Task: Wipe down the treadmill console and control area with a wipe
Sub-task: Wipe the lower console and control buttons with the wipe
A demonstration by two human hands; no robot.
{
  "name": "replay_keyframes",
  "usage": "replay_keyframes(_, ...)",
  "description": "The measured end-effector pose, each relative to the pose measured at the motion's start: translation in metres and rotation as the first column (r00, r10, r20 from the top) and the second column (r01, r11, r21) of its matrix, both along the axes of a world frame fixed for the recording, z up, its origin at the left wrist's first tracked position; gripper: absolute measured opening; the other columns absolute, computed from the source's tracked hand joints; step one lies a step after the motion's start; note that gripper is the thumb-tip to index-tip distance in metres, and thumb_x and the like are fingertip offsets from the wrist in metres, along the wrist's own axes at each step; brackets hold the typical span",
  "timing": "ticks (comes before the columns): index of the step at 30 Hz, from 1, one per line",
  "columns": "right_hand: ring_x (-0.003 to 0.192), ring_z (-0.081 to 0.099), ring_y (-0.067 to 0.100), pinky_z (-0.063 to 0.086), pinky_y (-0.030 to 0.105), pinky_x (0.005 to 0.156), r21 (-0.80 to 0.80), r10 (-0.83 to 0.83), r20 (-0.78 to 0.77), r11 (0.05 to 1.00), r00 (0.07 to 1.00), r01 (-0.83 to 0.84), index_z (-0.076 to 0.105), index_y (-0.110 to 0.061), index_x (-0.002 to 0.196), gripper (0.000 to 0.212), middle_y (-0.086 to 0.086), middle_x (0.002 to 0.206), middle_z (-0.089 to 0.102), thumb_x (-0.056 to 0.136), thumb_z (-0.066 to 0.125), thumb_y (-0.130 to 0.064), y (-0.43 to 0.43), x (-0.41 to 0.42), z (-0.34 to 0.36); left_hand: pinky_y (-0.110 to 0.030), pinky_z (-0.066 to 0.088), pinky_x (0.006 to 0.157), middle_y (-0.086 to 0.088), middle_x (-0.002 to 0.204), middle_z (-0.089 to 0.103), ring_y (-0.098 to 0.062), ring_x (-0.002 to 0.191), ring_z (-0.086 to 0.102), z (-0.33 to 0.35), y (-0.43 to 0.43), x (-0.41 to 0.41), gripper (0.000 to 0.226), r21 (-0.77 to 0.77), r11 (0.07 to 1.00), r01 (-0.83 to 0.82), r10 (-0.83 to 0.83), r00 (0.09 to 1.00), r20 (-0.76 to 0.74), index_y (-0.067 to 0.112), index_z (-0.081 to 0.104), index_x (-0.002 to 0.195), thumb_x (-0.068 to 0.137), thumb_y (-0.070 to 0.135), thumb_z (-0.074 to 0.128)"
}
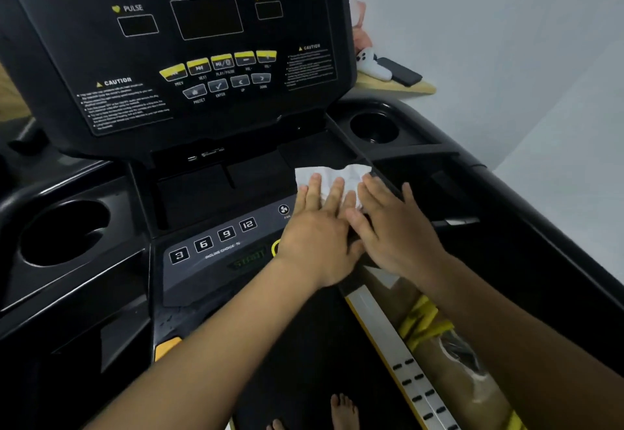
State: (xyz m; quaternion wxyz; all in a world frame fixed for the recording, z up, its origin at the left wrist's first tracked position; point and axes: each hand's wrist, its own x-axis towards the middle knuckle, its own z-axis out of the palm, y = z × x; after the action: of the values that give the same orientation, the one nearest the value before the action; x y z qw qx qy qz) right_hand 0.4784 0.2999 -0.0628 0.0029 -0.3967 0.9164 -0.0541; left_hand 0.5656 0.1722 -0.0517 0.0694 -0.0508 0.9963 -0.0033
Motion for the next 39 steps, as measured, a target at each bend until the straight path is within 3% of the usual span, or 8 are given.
replay_keyframes(7,0.147,0.017,0.011,0.001,0.049,0.119,0.029,0.020,0.002,0.999,1.000,-0.020,0.034,-0.016,0.148,0.073,-0.001,0.159,0.026,0.094,0.007,-0.057,0.057,0.024,-0.006,-0.056,-0.001,0.120,-0.014,0.163,-0.014,-0.047,0.145,-0.019,-0.011,0.026,0.023,0.082,-0.016,0.997,0.070,-0.070,0.997,-0.013,0.018,-0.006,0.156,0.096,0.066,0.023)
replay_keyframes(14,0.148,0.017,0.017,0.011,0.051,0.118,0.023,0.007,-0.072,1.000,0.997,-0.005,0.027,-0.010,0.151,0.078,0.006,0.159,0.024,0.094,-0.001,-0.055,0.005,-0.024,-0.003,-0.056,-0.003,0.120,-0.021,0.161,-0.017,-0.047,0.144,-0.021,-0.011,0.036,-0.010,0.087,-0.120,0.992,0.022,-0.027,0.999,-0.033,0.009,-0.014,0.153,0.097,0.065,0.023)
replay_keyframes(20,0.147,0.005,0.008,0.001,0.045,0.120,0.043,0.271,-0.029,0.962,0.962,-0.270,0.024,-0.016,0.152,0.078,0.000,0.161,0.016,0.095,-0.001,-0.062,0.049,-0.025,-0.007,-0.056,-0.004,0.120,-0.024,0.157,-0.023,-0.049,0.142,-0.023,-0.013,0.046,0.005,0.091,-0.127,0.990,-0.064,0.064,0.998,0.002,0.007,-0.015,0.153,0.095,0.068,0.020)
replay_keyframes(23,0.147,0.004,0.007,-0.002,0.046,0.120,0.097,0.302,-0.038,0.950,0.953,-0.297,0.026,-0.018,0.152,0.082,-0.003,0.161,0.015,0.093,-0.007,-0.064,0.068,-0.051,-0.004,-0.056,-0.002,0.120,-0.021,0.159,-0.020,-0.048,0.144,-0.021,-0.009,0.052,-0.010,0.093,-0.101,0.987,-0.123,0.123,0.992,-0.012,0.009,-0.013,0.153,0.094,0.070,0.023)
replay_keyframes(26,0.146,-0.002,0.005,-0.007,0.042,0.120,0.032,0.300,-0.027,0.954,0.953,-0.300,0.019,-0.017,0.153,0.078,-0.003,0.162,0.011,0.093,0.002,-0.063,0.047,-0.073,0.003,-0.052,-0.003,0.121,-0.017,0.162,-0.017,-0.043,0.146,-0.019,-0.002,0.053,-0.038,0.092,-0.100,0.981,-0.168,0.169,0.986,0.001,0.009,-0.011,0.154,0.094,0.069,0.026)
replay_keyframes(31,0.145,-0.014,0.003,-0.011,0.035,0.119,-0.100,0.367,0.175,0.930,0.914,-0.354,0.005,-0.020,0.154,0.066,-0.006,0.163,-0.005,0.098,0.016,-0.055,0.023,-0.086,0.008,-0.046,-0.003,0.122,-0.013,0.163,-0.017,-0.032,0.147,-0.023,-0.002,0.057,-0.046,0.091,-0.025,0.972,-0.234,0.233,0.972,-0.039,0.013,-0.012,0.155,0.093,0.068,0.025)
replay_keyframes(35,0.141,-0.025,-0.002,-0.014,0.034,0.118,-0.058,0.507,0.126,0.862,0.853,-0.503,0.001,-0.025,0.153,0.073,-0.013,0.159,-0.016,0.093,0.002,-0.066,0.072,-0.085,-0.004,-0.043,-0.006,0.122,-0.008,0.162,-0.020,-0.029,0.147,-0.026,-0.010,0.087,-0.015,0.090,0.063,0.962,-0.267,0.270,0.962,-0.040,0.018,-0.006,0.156,0.091,0.071,0.026)
replay_keyframes(39,0.140,-0.024,-0.004,-0.015,0.034,0.118,-0.061,0.523,0.148,0.852,0.839,-0.520,0.004,-0.024,0.154,0.081,-0.012,0.161,-0.012,0.088,-0.006,-0.070,0.080,-0.100,-0.006,-0.044,-0.011,0.120,-0.012,0.161,-0.021,-0.034,0.144,-0.029,-0.010,0.096,-0.026,0.091,-0.011,0.947,-0.320,0.319,0.947,-0.021,0.018,-0.008,0.155,0.089,0.073,0.021)
